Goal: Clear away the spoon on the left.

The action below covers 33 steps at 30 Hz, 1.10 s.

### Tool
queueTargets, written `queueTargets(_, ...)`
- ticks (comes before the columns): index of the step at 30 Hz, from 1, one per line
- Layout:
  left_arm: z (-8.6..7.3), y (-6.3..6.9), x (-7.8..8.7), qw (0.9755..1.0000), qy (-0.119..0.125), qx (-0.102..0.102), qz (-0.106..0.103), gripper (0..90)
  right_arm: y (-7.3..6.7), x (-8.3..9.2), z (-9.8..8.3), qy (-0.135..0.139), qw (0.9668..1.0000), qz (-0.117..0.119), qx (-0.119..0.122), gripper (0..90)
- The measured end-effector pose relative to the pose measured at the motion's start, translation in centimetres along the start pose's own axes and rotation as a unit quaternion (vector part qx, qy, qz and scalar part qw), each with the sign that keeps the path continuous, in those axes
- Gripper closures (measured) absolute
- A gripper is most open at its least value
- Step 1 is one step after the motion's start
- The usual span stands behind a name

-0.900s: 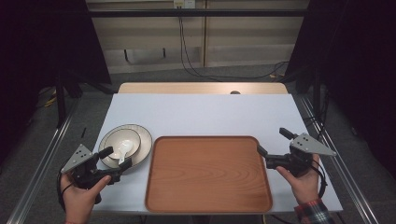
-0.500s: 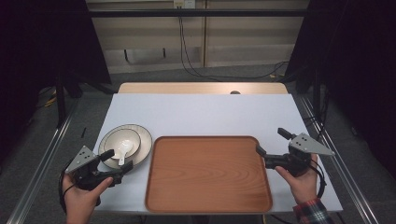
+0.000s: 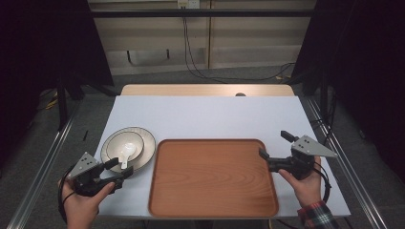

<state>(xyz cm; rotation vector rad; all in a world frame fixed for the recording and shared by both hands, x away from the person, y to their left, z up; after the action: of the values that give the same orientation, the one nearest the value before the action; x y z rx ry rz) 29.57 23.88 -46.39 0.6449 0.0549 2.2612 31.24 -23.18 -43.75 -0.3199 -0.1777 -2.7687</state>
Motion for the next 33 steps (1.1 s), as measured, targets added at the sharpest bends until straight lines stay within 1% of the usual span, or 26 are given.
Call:
queueTargets(1, 0.0, 0.1, 0.0, 1.0, 0.002, 0.004, -0.002, 33.1, 0.0, -0.1, 0.0, 0.001, 1.0, 0.003, -0.001, 3.0)
queueTargets(3, -0.1, 0.1, 0.1, 1.0, -0.001, 0.003, -0.002, 33.5, 0.0, -0.1, 0.0, 0.0, 1.0, 0.003, -0.001, 3.1)
queueTargets(5, -0.3, 0.2, 0.1, 1.0, -0.004, 0.006, -0.005, 36.1, -0.1, -0.2, 0.0, 0.001, 1.0, 0.006, 0.0, 3.2)
queueTargets(6, -0.4, 0.2, 0.1, 1.0, -0.008, 0.005, -0.002, 36.3, -0.1, -0.3, 0.0, 0.002, 1.0, 0.005, -0.002, 3.4)
queueTargets(9, -0.4, 0.1, 0.0, 0.9999, -0.007, 0.007, -0.004, 38.6, -0.2, -0.3, 0.1, 0.002, 1.0, 0.008, 0.0, 3.4)
queueTargets(10, -0.5, 0.1, -0.1, 0.9999, -0.007, 0.007, -0.001, 38.6, -0.2, -0.4, 0.1, 0.003, 1.0, 0.007, -0.002, 3.5)
queueTargets(11, -0.5, 0.0, -0.1, 0.9999, -0.012, 0.004, 0.003, 41.5, -0.3, -0.4, 0.1, 0.005, 0.9999, 0.01, -0.001, 3.5)
queueTargets(13, -0.6, -0.1, -0.2, 0.9999, -0.011, 0.007, 0.001, 42.2, -0.3, -0.4, 0.1, 0.004, 0.9999, 0.009, -0.002, 3.5)
queueTargets(15, -0.6, -0.2, -0.3, 0.9999, -0.013, 0.006, 0.006, 47.2, -0.3, -0.4, 0.1, 0.003, 1.0, 0.008, -0.001, 3.4)
queueTargets(16, -0.7, -0.3, -0.3, 0.9999, -0.014, 0.005, 0.008, 47.2, -0.3, -0.4, 0.1, 0.003, 1.0, 0.009, -0.001, 3.5)
queueTargets(19, -0.7, -0.4, -0.4, 0.9998, -0.013, 0.006, 0.01, 52.0, -0.3, -0.4, 0.1, 0.003, 0.9999, 0.01, 0.001, 3.5)
queueTargets(22, -0.6, -0.6, -0.4, 0.9999, -0.007, 0.008, 0.013, 53.7, -0.5, -0.4, 0.1, 0.005, 0.9999, 0.012, 0.002, 3.5)
queueTargets(26, -0.6, -0.7, -0.4, 0.9998, -0.005, 0.009, 0.015, 54.7, -0.4, -0.4, 0.1, 0.007, 0.9999, 0.008, 0.003, 3.4)
queueTargets(28, -0.6, -0.8, -0.4, 0.9998, -0.006, 0.008, 0.017, 57.1, -0.5, -0.4, 0.1, 0.007, 0.9999, 0.011, 0.001, 3.4)
queueTargets(32, -0.7, -0.8, -0.5, 0.9998, -0.008, 0.008, 0.016, 59.1, -0.5, -0.4, 0.2, 0.009, 0.9999, 0.012, -0.001, 3.4)
queueTargets(33, -0.7, -0.8, -0.5, 0.9998, -0.008, 0.007, 0.019, 59.4, -0.5, -0.4, 0.1, 0.008, 0.9999, 0.014, 0.0, 3.4)
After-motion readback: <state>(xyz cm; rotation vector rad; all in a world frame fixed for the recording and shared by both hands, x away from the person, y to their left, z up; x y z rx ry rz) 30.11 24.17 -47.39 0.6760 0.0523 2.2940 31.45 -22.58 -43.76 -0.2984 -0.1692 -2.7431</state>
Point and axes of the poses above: each handheld gripper's, and its own axes: x roughly backward along the jaws, z roughly out of its top, y roughly to its right, the point moved 8 cm from there along -x, roughly forward along the jaws, and after that the axes turned 9 degrees about -z, right-handed, at the moved point
